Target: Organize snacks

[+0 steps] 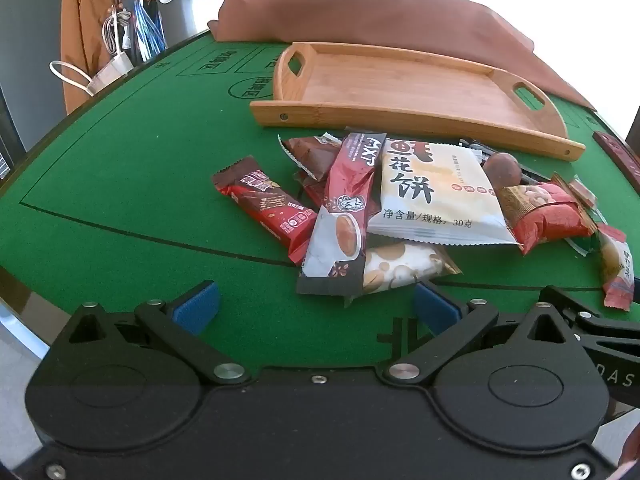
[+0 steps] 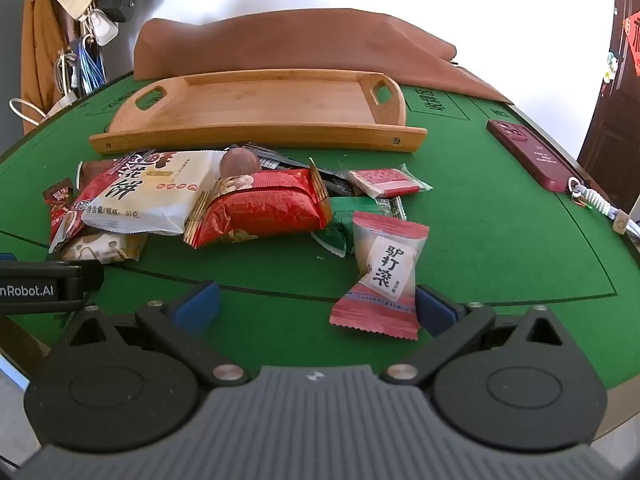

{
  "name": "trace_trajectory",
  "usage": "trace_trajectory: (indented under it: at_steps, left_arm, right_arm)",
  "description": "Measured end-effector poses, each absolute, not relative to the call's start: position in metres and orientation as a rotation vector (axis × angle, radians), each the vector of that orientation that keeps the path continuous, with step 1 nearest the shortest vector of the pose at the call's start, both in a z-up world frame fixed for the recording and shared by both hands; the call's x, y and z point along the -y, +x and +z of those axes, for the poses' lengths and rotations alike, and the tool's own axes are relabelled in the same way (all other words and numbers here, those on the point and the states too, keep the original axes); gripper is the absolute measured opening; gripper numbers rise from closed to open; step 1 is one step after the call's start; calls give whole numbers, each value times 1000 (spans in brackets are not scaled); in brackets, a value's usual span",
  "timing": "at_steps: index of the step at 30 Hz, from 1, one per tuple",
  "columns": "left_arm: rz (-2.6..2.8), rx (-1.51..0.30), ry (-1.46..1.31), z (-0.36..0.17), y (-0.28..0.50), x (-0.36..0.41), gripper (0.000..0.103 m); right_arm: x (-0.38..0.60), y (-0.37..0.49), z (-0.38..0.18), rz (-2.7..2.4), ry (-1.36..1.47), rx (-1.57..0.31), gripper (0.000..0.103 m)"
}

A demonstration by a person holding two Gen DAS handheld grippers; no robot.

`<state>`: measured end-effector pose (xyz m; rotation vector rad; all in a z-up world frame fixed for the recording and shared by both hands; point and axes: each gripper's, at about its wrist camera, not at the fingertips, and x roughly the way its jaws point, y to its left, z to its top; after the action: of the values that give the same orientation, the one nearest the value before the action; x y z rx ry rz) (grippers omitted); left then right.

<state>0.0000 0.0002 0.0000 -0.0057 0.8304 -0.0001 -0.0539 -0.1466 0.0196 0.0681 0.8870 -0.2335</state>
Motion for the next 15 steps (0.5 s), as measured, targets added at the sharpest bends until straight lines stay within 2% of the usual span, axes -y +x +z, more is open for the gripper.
trace_trajectory:
  at_steps: [15]
  left_arm:
    - [3, -832, 0, 0, 0, 0, 103]
  right_arm:
    - [147, -56, 22, -242, 71, -877, 103]
